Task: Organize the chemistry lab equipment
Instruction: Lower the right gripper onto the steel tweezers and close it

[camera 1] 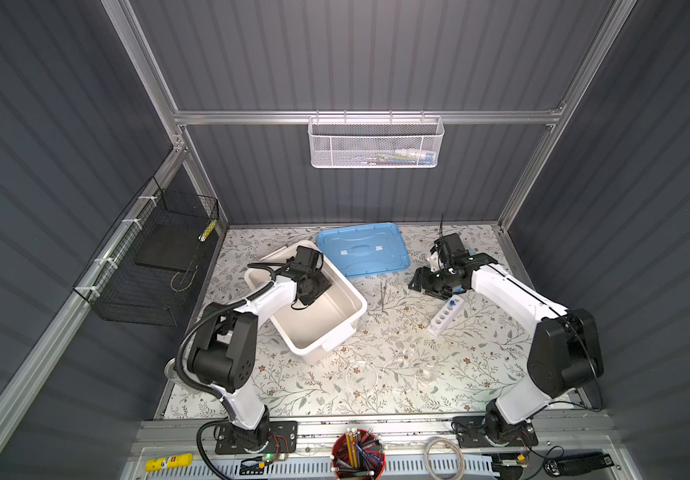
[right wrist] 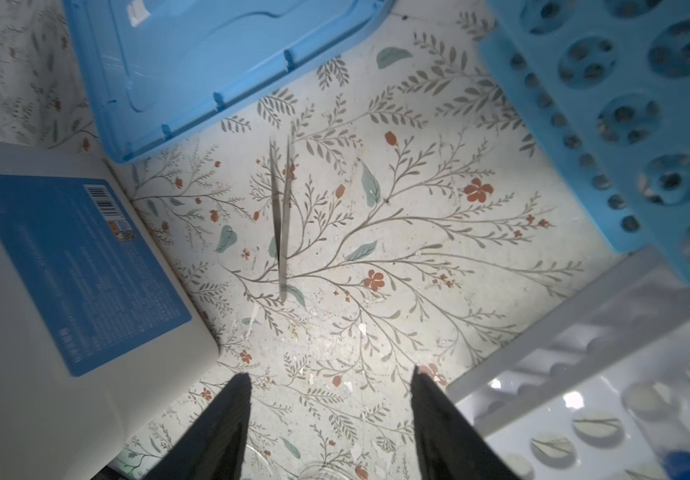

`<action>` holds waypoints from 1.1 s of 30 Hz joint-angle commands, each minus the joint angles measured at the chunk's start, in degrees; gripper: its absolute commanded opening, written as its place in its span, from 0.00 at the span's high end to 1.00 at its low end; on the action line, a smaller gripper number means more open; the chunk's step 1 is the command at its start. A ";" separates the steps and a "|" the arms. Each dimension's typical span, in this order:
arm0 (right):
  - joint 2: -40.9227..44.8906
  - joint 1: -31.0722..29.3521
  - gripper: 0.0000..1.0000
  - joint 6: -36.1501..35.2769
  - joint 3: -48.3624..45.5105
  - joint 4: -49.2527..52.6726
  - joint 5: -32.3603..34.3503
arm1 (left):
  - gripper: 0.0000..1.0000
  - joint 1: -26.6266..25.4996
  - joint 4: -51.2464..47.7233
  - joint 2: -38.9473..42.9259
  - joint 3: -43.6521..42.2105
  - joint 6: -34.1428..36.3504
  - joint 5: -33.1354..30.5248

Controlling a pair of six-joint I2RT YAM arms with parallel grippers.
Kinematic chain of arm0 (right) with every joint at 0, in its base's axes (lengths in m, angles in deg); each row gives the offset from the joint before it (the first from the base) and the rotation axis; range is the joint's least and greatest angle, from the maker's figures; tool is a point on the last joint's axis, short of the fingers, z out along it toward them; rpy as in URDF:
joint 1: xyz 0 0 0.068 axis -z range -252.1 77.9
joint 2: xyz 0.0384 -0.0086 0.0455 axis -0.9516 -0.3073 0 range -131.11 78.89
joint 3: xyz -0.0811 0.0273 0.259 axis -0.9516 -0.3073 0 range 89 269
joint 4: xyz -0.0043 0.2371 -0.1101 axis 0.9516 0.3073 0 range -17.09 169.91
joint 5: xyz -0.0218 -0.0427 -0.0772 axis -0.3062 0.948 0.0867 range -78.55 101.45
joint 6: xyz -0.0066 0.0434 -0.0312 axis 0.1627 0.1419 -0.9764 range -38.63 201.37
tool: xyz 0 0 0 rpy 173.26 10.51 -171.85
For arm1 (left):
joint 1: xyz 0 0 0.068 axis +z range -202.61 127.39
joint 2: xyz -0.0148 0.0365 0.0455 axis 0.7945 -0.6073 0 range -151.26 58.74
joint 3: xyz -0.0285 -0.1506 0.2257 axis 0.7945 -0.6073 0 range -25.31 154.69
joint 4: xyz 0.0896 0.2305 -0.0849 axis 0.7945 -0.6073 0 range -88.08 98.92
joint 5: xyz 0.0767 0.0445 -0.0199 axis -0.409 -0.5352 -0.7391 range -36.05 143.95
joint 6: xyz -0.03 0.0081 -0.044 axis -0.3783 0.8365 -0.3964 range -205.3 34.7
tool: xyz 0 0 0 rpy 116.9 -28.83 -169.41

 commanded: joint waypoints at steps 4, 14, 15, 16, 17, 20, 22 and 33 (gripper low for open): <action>-7.02 -5.32 0.42 -0.28 6.59 1.71 5.34 | 0.41 0.14 -6.42 10.12 -0.69 1.64 -2.73; -22.41 -9.80 0.52 3.00 21.53 9.56 14.01 | 0.38 0.14 -17.49 22.84 -1.23 5.45 -7.07; -23.30 -10.18 0.53 2.98 21.98 9.20 13.79 | 0.38 0.14 -18.26 23.80 -1.48 5.92 -7.44; -24.05 -10.86 0.53 3.14 22.67 9.15 14.24 | 0.38 0.14 -19.01 24.83 -1.61 6.68 -7.60; -24.81 -11.43 0.53 3.43 23.51 9.60 15.07 | 0.37 0.18 -20.12 25.65 -1.55 7.40 -7.97; -26.87 -13.12 0.53 4.27 26.25 11.38 16.40 | 0.37 0.14 -22.12 26.86 -1.47 9.25 -8.36; -28.05 -13.70 0.53 5.09 27.15 11.83 16.29 | 0.37 0.14 -21.81 27.23 -1.80 10.19 -7.44; -34.37 -14.83 0.53 6.63 32.69 15.03 17.96 | 0.36 0.16 -19.81 28.89 -3.78 12.07 -5.59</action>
